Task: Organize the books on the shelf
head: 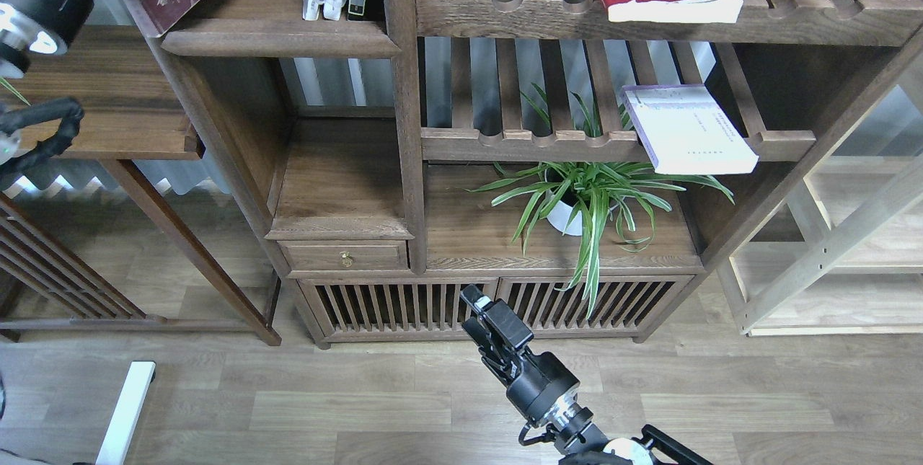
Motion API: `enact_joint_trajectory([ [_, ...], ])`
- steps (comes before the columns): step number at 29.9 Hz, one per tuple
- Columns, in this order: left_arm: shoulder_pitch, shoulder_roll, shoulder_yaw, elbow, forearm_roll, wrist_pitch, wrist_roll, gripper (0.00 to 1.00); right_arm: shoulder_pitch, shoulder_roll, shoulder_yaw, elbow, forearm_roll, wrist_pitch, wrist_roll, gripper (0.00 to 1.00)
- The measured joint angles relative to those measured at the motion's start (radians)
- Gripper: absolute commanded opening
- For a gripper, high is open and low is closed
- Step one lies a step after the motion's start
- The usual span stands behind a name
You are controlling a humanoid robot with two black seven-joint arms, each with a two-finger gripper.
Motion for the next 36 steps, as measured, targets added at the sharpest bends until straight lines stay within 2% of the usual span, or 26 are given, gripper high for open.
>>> enact_joint_trajectory([
  [5, -0.098, -0.029, 0.089, 0.116, 0.001, 0.001, -0.064, 0.0, -0.005, 0.0, -0.002, 0.0, 0.0, 0.012, 0.0, 0.99],
  [21, -0.327, -0.162, 0.331, 0.446, 0.001, -0.01, -0.215, 0.0, -0.014, 0.0, -0.005, 0.002, -0.004, 0.033, 0.0, 0.99],
  [26, -0.366, -0.193, 0.372, 0.527, 0.0, -0.013, -0.241, 0.0, -0.014, 0.0, -0.004, 0.003, -0.004, 0.033, 0.0, 0.99],
  [36, -0.373, -0.207, 0.424, 0.615, -0.006, -0.013, -0.293, 0.0, -0.021, 0.0, -0.005, 0.005, -0.005, 0.033, -0.001, 0.99],
])
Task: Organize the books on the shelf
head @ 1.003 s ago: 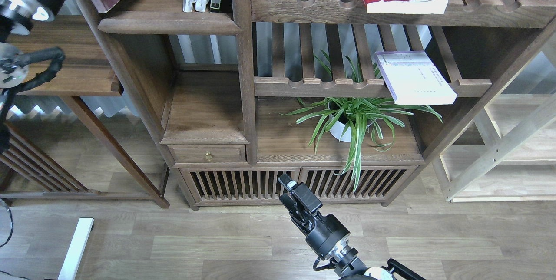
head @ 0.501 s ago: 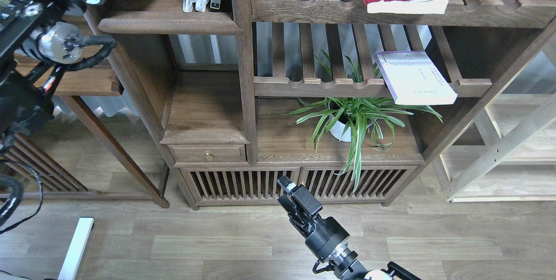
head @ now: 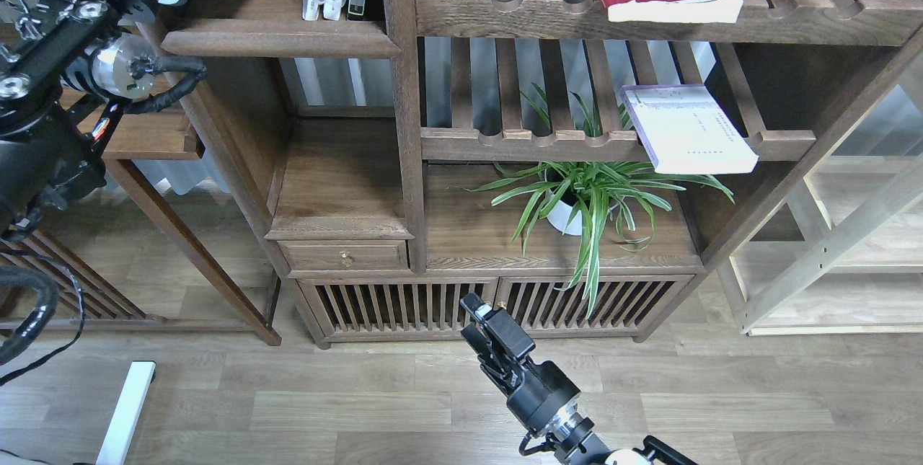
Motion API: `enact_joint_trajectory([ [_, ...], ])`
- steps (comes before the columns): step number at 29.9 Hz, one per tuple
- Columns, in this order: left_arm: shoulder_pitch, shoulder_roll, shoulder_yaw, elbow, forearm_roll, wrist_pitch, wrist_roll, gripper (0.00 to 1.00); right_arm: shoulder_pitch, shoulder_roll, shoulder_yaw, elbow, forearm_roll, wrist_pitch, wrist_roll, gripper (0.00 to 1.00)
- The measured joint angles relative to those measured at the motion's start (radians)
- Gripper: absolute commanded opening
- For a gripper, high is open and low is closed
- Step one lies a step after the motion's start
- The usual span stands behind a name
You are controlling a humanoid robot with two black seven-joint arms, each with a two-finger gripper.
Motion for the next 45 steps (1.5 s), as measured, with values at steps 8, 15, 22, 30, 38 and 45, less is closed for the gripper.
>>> enact_joint_trajectory([
  [8, -0.012, -0.066, 0.01, 0.071, -0.004, 0.001, -0.023, 0.01, -0.007, -0.013, 0.002, 0.003, 0.0, 0.0, 0.0, 0.99],
  [15, -0.015, -0.083, 0.013, 0.1, -0.004, 0.009, -0.023, 0.04, -0.025, -0.021, 0.0, 0.003, 0.001, 0.0, 0.0, 0.99],
  [22, -0.016, -0.096, 0.014, 0.126, -0.004, 0.013, -0.021, 0.19, -0.027, -0.024, 0.0, 0.003, 0.001, 0.0, 0.0, 0.99],
  [30, -0.019, -0.106, 0.014, 0.158, -0.004, 0.015, -0.033, 0.32, -0.027, -0.031, 0.007, 0.003, 0.0, 0.0, 0.0, 0.99],
  [38, -0.032, -0.118, 0.013, 0.158, -0.007, 0.016, -0.053, 0.41, -0.034, -0.045, 0.007, 0.003, 0.0, 0.0, 0.0, 0.99],
  [45, -0.083, -0.127, 0.01, 0.159, -0.026, 0.015, -0.053, 0.41, -0.043, -0.072, 0.003, 0.003, 0.001, 0.0, 0.0, 0.99],
])
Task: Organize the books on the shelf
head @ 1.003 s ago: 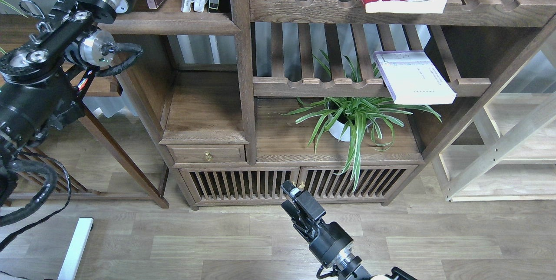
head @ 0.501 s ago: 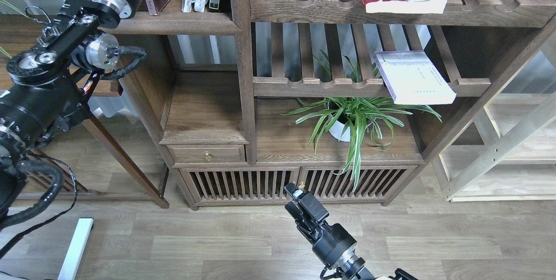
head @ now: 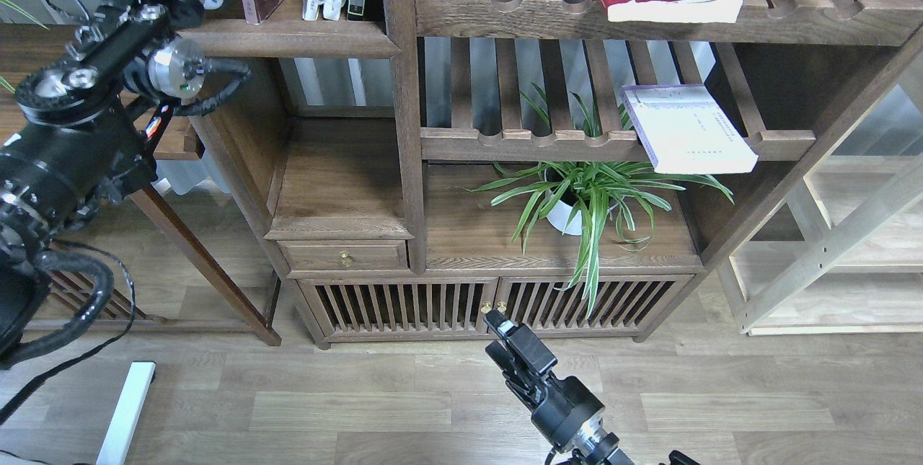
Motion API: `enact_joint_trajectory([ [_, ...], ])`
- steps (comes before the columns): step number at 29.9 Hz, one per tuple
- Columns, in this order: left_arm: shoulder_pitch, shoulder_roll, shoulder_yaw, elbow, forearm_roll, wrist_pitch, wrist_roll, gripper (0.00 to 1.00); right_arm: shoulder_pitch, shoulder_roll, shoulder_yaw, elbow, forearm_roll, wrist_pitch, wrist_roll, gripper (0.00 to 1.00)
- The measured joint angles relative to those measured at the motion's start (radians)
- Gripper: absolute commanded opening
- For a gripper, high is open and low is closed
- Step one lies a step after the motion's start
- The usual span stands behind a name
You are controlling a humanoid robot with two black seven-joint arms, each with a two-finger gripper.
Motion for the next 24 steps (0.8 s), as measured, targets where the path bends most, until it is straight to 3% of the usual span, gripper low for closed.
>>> enact_joint_trajectory([
  [21, -0.16, 0.0, -0.064, -0.012, -0.072, -0.007, -0.014, 0.43, -0.022, -0.082, 0.001, 0.013, -0.006, 0.0, 0.0, 0.99],
  [24, -0.169, 0.001, -0.102, -0.013, -0.072, -0.008, -0.016, 0.49, -0.022, -0.103, 0.007, 0.019, -0.007, 0.0, 0.0, 0.99],
])
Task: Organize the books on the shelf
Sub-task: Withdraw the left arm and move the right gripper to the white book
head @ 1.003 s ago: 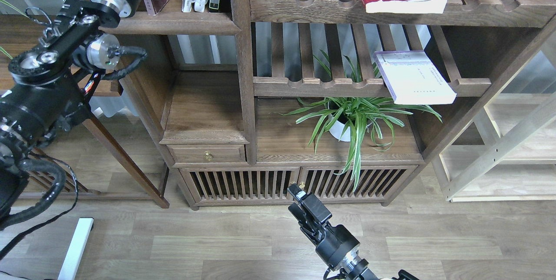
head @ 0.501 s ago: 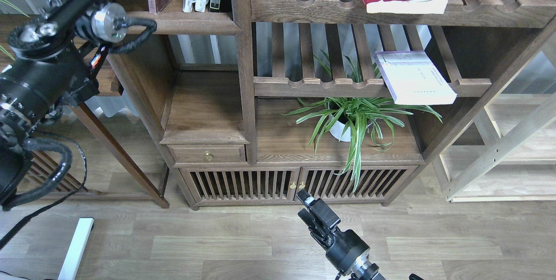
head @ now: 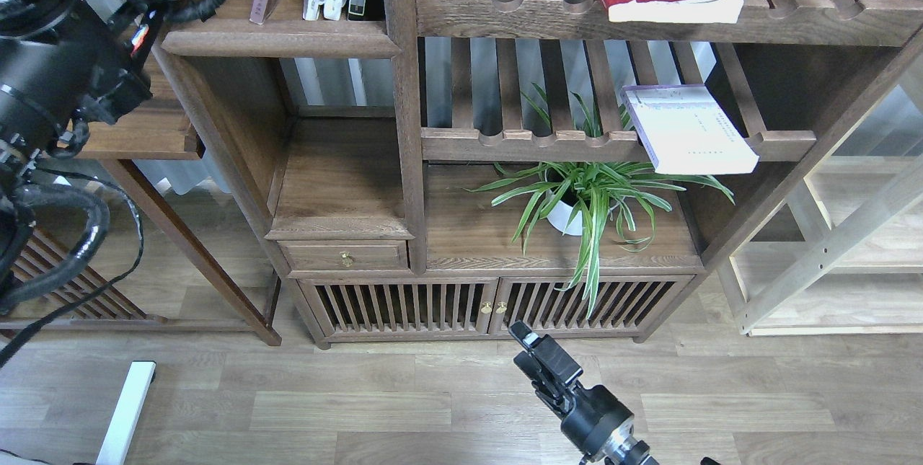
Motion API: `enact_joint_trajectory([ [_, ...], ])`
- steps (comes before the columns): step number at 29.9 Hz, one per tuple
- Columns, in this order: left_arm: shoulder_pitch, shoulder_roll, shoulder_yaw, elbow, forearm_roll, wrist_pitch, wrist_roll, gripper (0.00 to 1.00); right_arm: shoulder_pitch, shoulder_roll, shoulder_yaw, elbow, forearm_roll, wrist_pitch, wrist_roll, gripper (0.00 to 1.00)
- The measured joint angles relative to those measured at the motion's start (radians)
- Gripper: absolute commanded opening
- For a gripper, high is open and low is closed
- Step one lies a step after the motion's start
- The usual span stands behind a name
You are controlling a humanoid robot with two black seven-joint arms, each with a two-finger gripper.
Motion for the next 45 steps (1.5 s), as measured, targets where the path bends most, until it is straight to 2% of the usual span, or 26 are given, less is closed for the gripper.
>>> enact_joint_trajectory([
  [4, -0.001, 0.012, -0.03, -0.002, -0.003, -0.001, 0.001, 0.56, 0.001, -0.013, 0.014, 0.011, 0.0, 0.0, 0.0, 0.99],
  [6, 0.006, 0.02, -0.038, -0.01, -0.017, -0.003, 0.001, 0.66, 0.001, -0.013, 0.038, 0.035, 0.0, 0.0, 0.001, 0.98],
  [8, 0.011, 0.024, -0.04, -0.023, -0.057, -0.004, 0.001, 0.84, 0.001, -0.009, 0.066, 0.058, 0.002, 0.0, 0.004, 0.98],
  [9, 0.014, 0.025, -0.039, -0.031, -0.087, -0.005, 0.001, 0.88, 0.001, -0.005, 0.081, 0.07, 0.003, 0.0, 0.006, 0.98],
  [12, 0.032, 0.027, -0.029, -0.063, -0.157, -0.008, -0.001, 0.92, -0.003, 0.005, 0.122, 0.085, 0.004, 0.0, 0.008, 0.99],
  [15, 0.079, 0.036, -0.036, -0.145, -0.181, -0.01, -0.007, 0.97, -0.004, 0.011, 0.168, 0.087, 0.006, 0.0, 0.008, 0.99],
  [21, 0.201, 0.085, -0.075, -0.337, -0.189, -0.036, -0.032, 0.98, -0.005, 0.005, 0.215, 0.11, 0.007, 0.0, 0.008, 0.99],
  [25, 0.285, 0.111, -0.114, -0.45, -0.191, -0.097, -0.072, 0.99, -0.005, 0.011, 0.234, 0.12, 0.008, 0.0, 0.008, 0.99],
  [28, 0.34, 0.124, -0.161, -0.528, -0.191, -0.145, -0.083, 0.99, -0.005, 0.025, 0.24, 0.123, 0.008, 0.0, 0.009, 0.99],
  [34, 0.455, 0.125, -0.208, -0.684, -0.193, -0.218, -0.079, 0.99, -0.008, 0.036, 0.267, 0.123, 0.009, 0.0, 0.009, 0.99],
  [39, 0.563, 0.127, -0.219, -0.871, -0.193, -0.226, -0.066, 0.99, -0.021, 0.018, 0.293, 0.123, 0.01, 0.0, 0.009, 0.99],
  [45, 0.614, 0.128, -0.227, -0.98, -0.195, -0.23, -0.063, 0.99, -0.012, 0.016, 0.328, 0.119, 0.054, 0.0, 0.009, 0.99],
])
